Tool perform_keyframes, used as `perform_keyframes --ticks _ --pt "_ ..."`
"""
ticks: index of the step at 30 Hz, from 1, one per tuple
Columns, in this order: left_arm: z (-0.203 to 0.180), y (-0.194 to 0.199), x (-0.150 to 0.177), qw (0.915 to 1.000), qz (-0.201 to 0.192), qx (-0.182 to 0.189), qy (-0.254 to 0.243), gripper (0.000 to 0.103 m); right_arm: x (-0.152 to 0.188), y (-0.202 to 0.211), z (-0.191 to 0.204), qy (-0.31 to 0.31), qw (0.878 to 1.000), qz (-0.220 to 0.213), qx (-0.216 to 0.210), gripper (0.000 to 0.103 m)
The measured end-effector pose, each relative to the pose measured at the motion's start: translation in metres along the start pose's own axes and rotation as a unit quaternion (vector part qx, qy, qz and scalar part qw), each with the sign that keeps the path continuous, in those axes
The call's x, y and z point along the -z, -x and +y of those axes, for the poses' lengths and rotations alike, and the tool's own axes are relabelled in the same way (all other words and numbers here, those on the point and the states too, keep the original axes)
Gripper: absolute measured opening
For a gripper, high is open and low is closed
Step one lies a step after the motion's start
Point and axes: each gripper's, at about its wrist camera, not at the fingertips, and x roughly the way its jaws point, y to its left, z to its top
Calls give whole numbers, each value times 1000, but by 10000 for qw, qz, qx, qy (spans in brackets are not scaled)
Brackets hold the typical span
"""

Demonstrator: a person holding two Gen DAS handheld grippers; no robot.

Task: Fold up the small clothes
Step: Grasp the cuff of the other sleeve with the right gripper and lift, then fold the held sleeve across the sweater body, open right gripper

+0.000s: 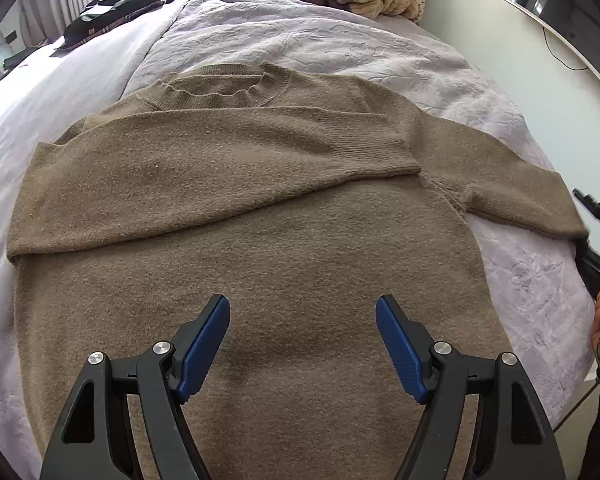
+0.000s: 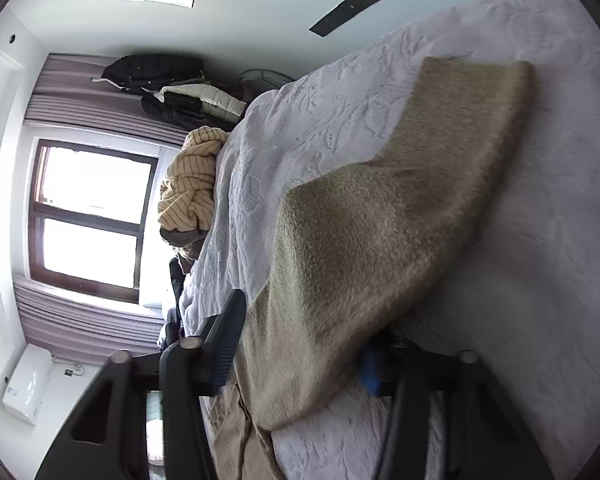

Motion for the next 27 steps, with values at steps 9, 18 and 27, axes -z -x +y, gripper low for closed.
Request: perform_keyframes --ticks 9,18,27 --pt "25 1 -6 9998 -86 -181 41 76 47 -33 120 1733 9815 558 -589 9" --pt "95 12 -9 9964 -278 -423 675 76 209 -124 237 3972 8942 1928 -742 9" --pt "157 13 -4 9908 -311 -649 1148 76 296 -216 195 3861 8655 3174 319 32"
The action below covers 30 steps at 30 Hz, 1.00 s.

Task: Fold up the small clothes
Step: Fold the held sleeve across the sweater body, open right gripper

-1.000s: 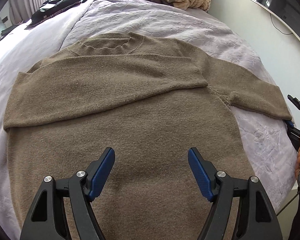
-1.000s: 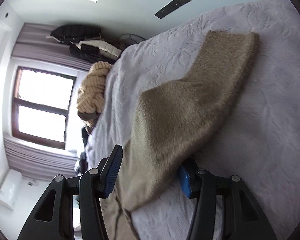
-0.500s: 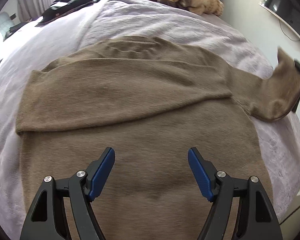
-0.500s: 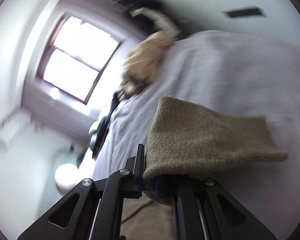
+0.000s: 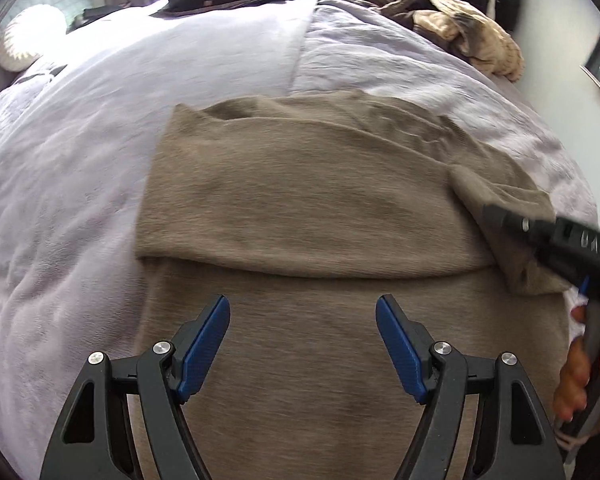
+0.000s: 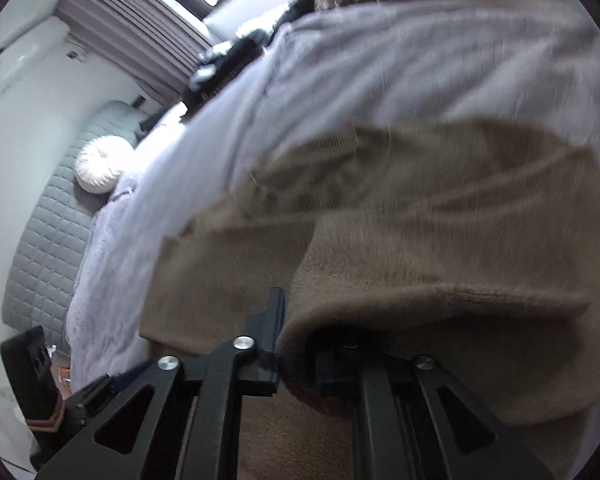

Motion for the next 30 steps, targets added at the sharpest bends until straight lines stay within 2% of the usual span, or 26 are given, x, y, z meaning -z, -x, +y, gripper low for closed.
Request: perform_keyframes --ticks 1,2,4,7,9,10,11,14,15,17,21,24,25,26,27,28,30 --pt "4 -2 0 10000 2 5 27 77 2 1 -4 -112 9999 -12 -21 48" --pt "8 -3 -1 10000 -1 16 48 76 7 6 -8 -238 9996 -75 -124 56" --pt "14 -6 -2 10000 -26 34 64 76 11 20 -24 -811 9954 -360 -349 58" --pt "21 -9 -4 9999 7 33 124 76 13 31 -48 -1597 9833 -700 -520 57" --pt "26 -7 -4 9998 -16 75 170 76 6 32 -49 -1800 9788 -911 -350 34" --pt "28 -5 -3 9998 -36 71 179 77 0 31 -43 -1676 9809 -962 -236 12" --pt "32 -4 -3 9998 -67 60 194 76 -5 30 -35 -1515 9832 -1005 -189 10" --pt "44 0 -4 9996 -132 -22 260 76 -22 27 14 -443 9925 -1142 -53 10" --pt "49 1 -4 9994 -153 -74 302 76 -24 23 39 170 9930 -1163 83 10" --pt "59 1 -3 9989 -164 -136 411 77 -20 9 73 935 9895 -1077 253 10" --pt "75 1 0 9980 -137 -236 566 76 1 -48 124 2111 9751 -355 581 10" --pt "85 1 3 9977 -134 -266 614 76 16 -80 135 2426 9655 200 925 21" --pt "86 1 3 9977 -136 -241 619 76 22 -84 137 2457 9642 319 944 30" --pt "87 2 2 9978 -142 -204 612 76 26 -86 138 2465 9642 364 913 44" --pt "85 2 1 9980 -160 -146 592 76 29 -82 137 2423 9657 355 858 49" --pt "85 3 1 9982 -176 -96 573 76 30 -78 138 2356 9679 341 811 59" --pt "80 5 -2 9983 -226 155 513 76 29 -56 122 1952 9789 299 521 60"
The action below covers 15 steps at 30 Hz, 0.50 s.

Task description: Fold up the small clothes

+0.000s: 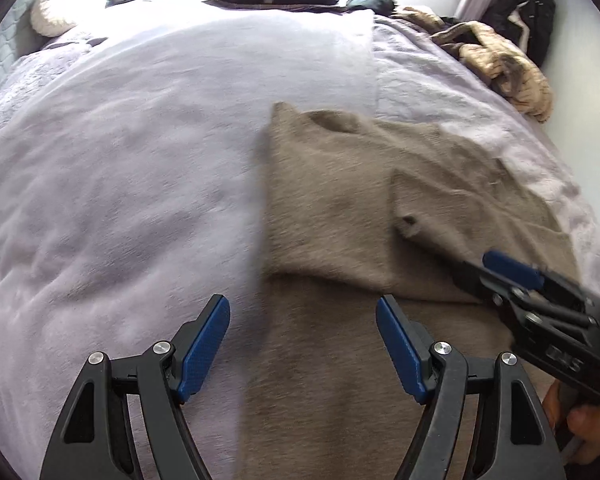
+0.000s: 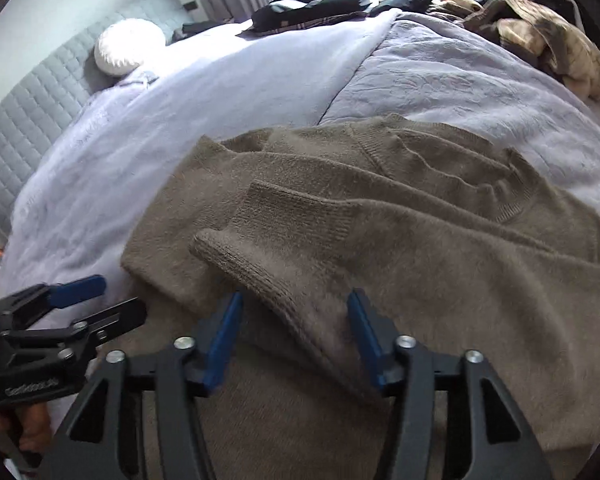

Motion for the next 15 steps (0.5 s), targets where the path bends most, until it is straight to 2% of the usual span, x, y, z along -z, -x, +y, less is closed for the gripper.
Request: perform_keyframes --ticks 3,5,8,11,13,14,15 --pt "-14 -1 -7 9980 7 624 -84 76 20 30 -40 -884 9951 -92 -441 62" --pt "-26 -10 -13 9926 173 1200 -114 76 40 48 -71 -1404 9885 -158 -539 62" --pt "-40 -28 -22 9840 488 1712 52 76 73 73 -122 -2306 9704 -292 -658 62" --pt "-51 -44 -33 9763 684 2037 274 76 110 97 -171 -3272 9395 -592 -821 62" --pt "-54 -52 -40 9736 712 2121 450 76 128 104 -195 -3751 9187 -785 -954 62" --pt "-55 -56 -44 9726 672 2154 558 76 134 105 -204 -3963 9074 -896 -1077 62" --pt "-57 -58 -46 9721 629 2173 622 72 141 106 -213 -4214 8913 -1068 -1284 62"
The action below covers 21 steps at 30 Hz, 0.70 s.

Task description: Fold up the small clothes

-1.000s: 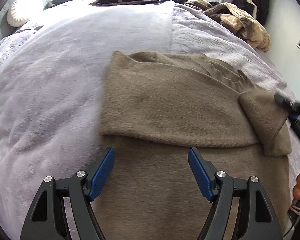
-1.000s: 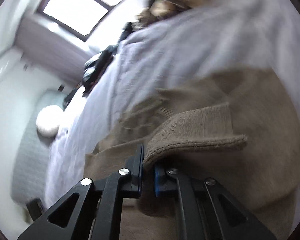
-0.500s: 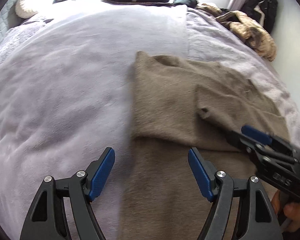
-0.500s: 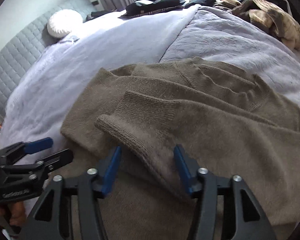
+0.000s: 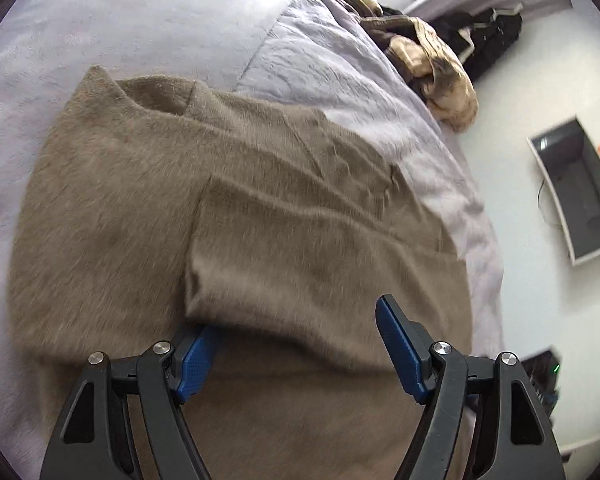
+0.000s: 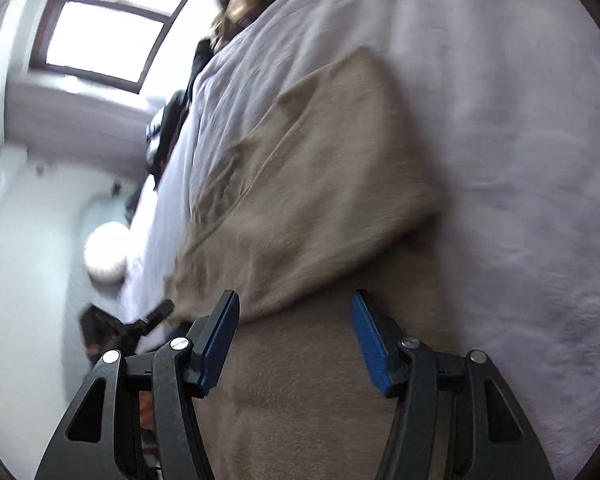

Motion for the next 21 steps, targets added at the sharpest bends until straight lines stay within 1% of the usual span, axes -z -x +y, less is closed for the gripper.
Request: perform_keyframes --ticks 1,2,3,4,6,7,8,9,10,12,13,15,17,18,19,20,21 --pt "-2 -3 -1 10000 -16 31 20 38 0 2 -5 -137 9998 -72 -135 62" --pt "-3 -6 -3 9999 76 146 28 7 -2 2 -9 -231 9994 -146 -224 62" --pt "-4 -8 -5 9996 167 235 59 7 -4 1 -11 -288 9989 -227 -282 62" --pt "-5 -4 -8 9996 98 245 35 7 -5 -1 -13 -333 9985 -301 -324 62" --pt "-13 9 -10 9995 -128 188 -219 7 -12 -1 -17 -454 9970 -464 -416 62" --pt "-14 13 -11 9993 -185 203 -269 7 -15 -1 -18 -507 9963 -547 -431 62" --pt "-15 17 -12 9990 -249 220 -312 7 -17 -3 -19 -556 9956 -631 -425 55" --pt "-15 22 -13 9986 -317 209 -358 7 -22 -2 -21 -552 9955 -668 -377 37" --pt "-15 24 -14 9985 -349 177 -394 7 -25 -1 -20 -516 9959 -670 -312 7" --pt "-11 24 -12 9984 -316 142 -457 7 -34 12 -16 -178 9960 -874 -100 6" --pt "-8 21 -9 9985 -241 134 -464 7 -36 15 -14 -51 9958 -909 1 6" --pt "0 11 -2 9988 -104 12 -468 7 -40 13 -19 68 9962 -842 218 6" --pt "8 5 6 9988 -36 -235 -425 7 -41 6 -28 55 9966 -718 396 6" --pt "16 3 11 9990 -26 -328 -296 7 -41 7 -33 87 9968 -683 415 6" --pt "19 4 14 9994 -27 -259 -213 7 -40 7 -35 111 9970 -661 391 6" --pt "24 7 16 9998 -49 -177 -126 13 -40 8 -36 114 9971 -655 364 5" --pt "27 13 18 9996 -115 -247 -101 15 -40 9 -37 105 9972 -646 350 4"
